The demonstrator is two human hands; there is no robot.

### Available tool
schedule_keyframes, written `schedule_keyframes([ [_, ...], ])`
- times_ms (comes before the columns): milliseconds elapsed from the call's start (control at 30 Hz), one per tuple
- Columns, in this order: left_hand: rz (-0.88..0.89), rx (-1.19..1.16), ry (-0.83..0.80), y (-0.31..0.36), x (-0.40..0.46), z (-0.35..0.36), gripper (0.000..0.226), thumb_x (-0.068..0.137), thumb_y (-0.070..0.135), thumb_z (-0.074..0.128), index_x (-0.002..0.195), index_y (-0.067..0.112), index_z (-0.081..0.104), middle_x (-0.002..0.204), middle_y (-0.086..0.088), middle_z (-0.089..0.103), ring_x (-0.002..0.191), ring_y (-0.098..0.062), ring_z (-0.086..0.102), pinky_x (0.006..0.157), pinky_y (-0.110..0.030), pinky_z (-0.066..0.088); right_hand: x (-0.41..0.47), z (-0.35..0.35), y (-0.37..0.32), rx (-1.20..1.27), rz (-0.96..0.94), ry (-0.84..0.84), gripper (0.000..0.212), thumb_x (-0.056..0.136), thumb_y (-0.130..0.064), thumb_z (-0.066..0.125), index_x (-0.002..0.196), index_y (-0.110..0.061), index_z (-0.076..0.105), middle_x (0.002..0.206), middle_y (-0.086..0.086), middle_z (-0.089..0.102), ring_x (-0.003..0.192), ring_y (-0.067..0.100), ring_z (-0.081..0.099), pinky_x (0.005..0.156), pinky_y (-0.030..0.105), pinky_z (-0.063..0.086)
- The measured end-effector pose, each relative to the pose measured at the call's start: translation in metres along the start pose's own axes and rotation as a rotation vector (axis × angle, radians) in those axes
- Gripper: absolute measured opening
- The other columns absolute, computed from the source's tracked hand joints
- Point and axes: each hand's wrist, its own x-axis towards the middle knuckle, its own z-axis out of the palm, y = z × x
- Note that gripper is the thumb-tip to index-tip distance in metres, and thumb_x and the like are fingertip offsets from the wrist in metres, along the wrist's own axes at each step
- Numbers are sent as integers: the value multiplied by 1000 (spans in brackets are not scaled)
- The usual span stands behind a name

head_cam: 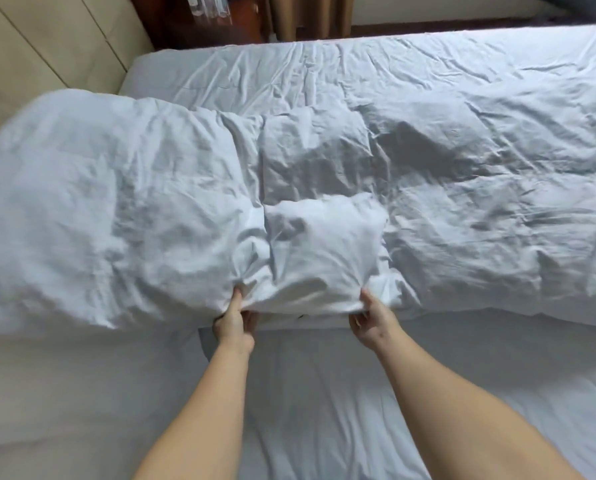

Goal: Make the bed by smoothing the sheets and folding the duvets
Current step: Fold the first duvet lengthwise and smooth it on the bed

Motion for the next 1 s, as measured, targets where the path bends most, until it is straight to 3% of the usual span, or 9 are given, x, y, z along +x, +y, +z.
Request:
schedule_keyframes([
  [100,-9,78,246,-23,-1,-3,14,86,14,70,82,10,57,92,-10,59,60,-14,61,48,-24,52,0,-16,23,-205,64,167,23,91,-17,60,114,-17,59,106,0,65,88,14,60,82,30,40],
  [167,-121,86,117,-29,-7,7,31,81,10,74,108,8,60,105,-12,63,85,-23,65,68,-34,55,-3,-12,25,-176,92,102,34,94,-22,59,126,-11,56,109,1,59,105,18,56,90,30,40],
  [267,-218,158,45,-34,-10,19,49,80,4,73,125,3,55,116,-12,62,100,-26,63,74,-38,53,-12,-2,20,-200,94,75,42,92,-24,62,129,-6,55,94,3,56,90,18,59,83,28,45],
  [400,-321,238,-28,-46,-30,20,46,90,10,63,133,5,49,124,-13,59,105,-27,59,88,-36,47,-23,3,23,-264,56,114,47,93,-26,59,134,-5,48,130,9,54,119,23,55,95,32,43],
  [533,-363,289,-54,-48,-43,25,48,94,15,58,139,4,43,145,-15,43,130,-30,47,106,-40,37,-31,2,27,-246,-7,155,32,91,-28,60,119,-15,54,96,3,57,78,14,54,79,27,45],
  [667,-348,381,-35,-47,-49,28,51,95,16,57,141,4,40,147,-15,40,131,-31,45,105,-41,37,-38,-5,19,-242,-27,183,49,94,-26,55,139,-7,46,140,10,50,127,23,49,101,33,39],
  [767,-339,456,-14,-51,-53,29,46,96,17,53,140,8,44,146,-14,42,131,-31,45,105,-42,37,-48,-12,6,-216,-38,183,49,97,-23,53,141,-6,42,146,12,43,133,24,44,106,34,37],
  [900,-296,616,-10,-71,-68,34,29,96,17,52,124,8,56,120,-16,58,108,-29,58,96,-41,43,-57,-36,-14,-195,-33,159,49,98,-24,51,141,-3,41,146,13,42,134,25,43,107,36,36],
  [1000,-166,827,-99,-97,-78,45,7,93,15,54,89,10,56,69,-7,51,56,-20,46,57,-28,42,-57,-63,-38,-192,-45,162,45,99,-23,50,140,-5,43,145,12,45,132,25,45,106,35,37],
])
